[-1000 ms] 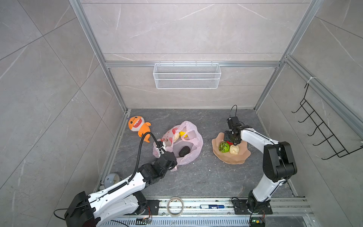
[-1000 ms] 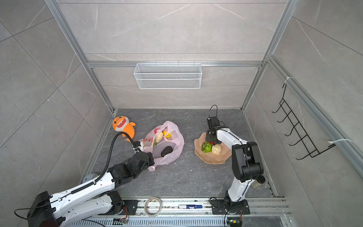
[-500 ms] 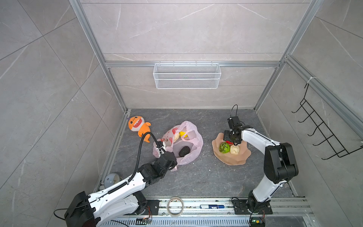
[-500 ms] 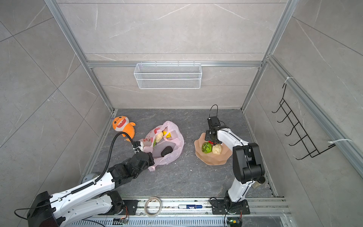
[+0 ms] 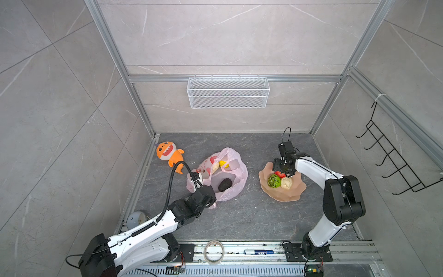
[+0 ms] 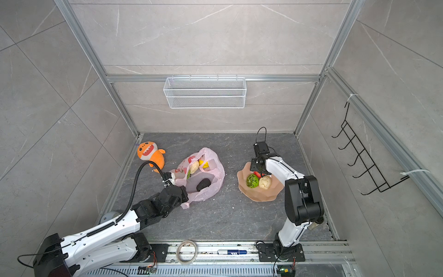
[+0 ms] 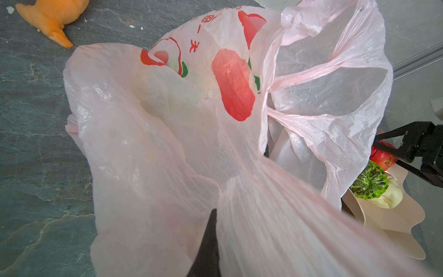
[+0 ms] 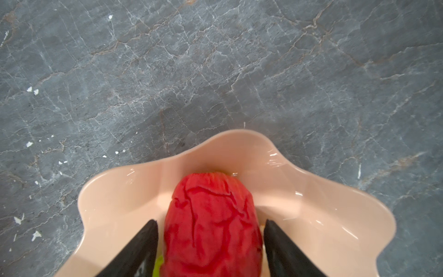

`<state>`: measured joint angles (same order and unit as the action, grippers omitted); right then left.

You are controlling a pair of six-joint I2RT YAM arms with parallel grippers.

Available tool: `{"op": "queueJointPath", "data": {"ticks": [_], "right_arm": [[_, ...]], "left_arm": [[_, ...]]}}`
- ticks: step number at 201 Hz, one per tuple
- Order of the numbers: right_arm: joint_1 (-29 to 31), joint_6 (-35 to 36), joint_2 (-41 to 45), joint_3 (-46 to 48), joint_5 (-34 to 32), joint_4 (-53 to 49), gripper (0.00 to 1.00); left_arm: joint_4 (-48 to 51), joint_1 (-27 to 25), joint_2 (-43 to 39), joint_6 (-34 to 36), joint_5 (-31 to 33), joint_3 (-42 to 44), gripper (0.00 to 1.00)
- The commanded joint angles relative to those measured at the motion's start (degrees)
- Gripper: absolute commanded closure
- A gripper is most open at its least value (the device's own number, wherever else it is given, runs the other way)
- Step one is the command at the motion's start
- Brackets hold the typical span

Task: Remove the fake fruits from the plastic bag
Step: 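Carry the red tomato over the peach bowl and lower it in, then open the right gripper and release the tomato into the bowl, then move the right gripper back into the bag toward the dark fruit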

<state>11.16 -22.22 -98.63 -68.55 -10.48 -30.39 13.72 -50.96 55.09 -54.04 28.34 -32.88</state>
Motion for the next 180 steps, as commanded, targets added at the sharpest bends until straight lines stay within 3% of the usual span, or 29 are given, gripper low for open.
{"op": "queueJointPath", "data": {"ticks": [1,90,134,180], "right_arm": [[-0.1,0.9,1.6,0.4,-0.4,-2.0,0.28],[3.6,2.8,15.9,-1.7,-0.1,-8.3,0.29],[16.8,3.2,18.6,-6.9,-1.8,-12.7,0.31],[32.3,-1.3,15.5,-9.5,0.2,-6.8,0.37]], "left_arm": [[-0.3,0.2,-0.6,0.2,1.1,-1.0,1.0],[-0.5,0.2,0.0,0.6,1.0,-1.1,1.0],[2.8,0.2,-2.3,-0.6,2.4,0.6,1.0],[13.0,0.2,-6.5,-3.8,4.0,1.0,1.0]]}}
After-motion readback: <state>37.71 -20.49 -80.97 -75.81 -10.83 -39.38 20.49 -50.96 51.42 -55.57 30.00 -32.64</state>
